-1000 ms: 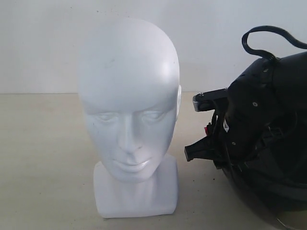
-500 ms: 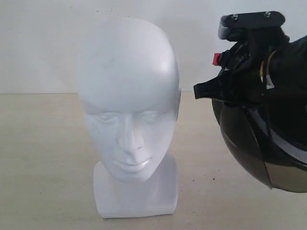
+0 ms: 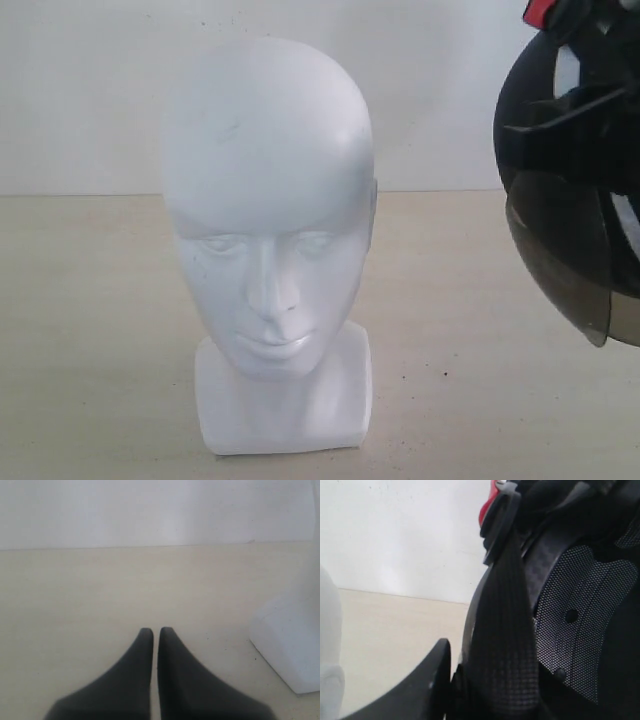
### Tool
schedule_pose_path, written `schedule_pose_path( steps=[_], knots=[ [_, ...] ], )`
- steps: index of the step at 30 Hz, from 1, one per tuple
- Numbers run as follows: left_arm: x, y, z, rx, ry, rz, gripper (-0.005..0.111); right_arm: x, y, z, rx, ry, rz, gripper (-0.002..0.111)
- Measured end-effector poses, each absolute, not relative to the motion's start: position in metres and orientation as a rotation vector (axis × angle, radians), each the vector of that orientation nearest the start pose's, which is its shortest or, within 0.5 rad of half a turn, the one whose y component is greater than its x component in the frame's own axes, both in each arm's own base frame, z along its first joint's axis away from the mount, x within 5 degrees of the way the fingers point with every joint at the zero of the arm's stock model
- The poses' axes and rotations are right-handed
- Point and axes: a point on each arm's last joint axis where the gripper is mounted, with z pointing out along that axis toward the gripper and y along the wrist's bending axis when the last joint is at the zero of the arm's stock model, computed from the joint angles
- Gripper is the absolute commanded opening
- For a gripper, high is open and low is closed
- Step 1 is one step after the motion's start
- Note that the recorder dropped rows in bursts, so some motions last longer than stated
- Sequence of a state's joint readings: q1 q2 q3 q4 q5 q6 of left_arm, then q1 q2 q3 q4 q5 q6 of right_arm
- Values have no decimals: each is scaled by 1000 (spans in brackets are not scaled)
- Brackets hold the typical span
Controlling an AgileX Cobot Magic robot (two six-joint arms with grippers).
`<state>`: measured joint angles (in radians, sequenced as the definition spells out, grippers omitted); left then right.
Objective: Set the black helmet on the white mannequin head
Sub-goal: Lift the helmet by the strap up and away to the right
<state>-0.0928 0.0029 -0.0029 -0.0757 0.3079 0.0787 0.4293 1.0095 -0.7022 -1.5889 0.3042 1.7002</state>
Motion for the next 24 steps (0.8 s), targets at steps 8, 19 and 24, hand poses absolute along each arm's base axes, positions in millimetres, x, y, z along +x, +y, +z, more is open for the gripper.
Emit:
schedule_pose_path(
  steps=[8, 19, 24],
  knots=[
    [54, -7, 186, 105, 1788, -82, 4, 171, 46, 333, 5, 1682, 160, 0],
    [54, -7, 186, 105, 1788, -82, 4, 135, 40, 359, -169, 1518, 168, 0],
    [54, -7, 186, 105, 1788, -82, 4, 118, 42, 372, -306, 1424, 166, 0]
  ],
)
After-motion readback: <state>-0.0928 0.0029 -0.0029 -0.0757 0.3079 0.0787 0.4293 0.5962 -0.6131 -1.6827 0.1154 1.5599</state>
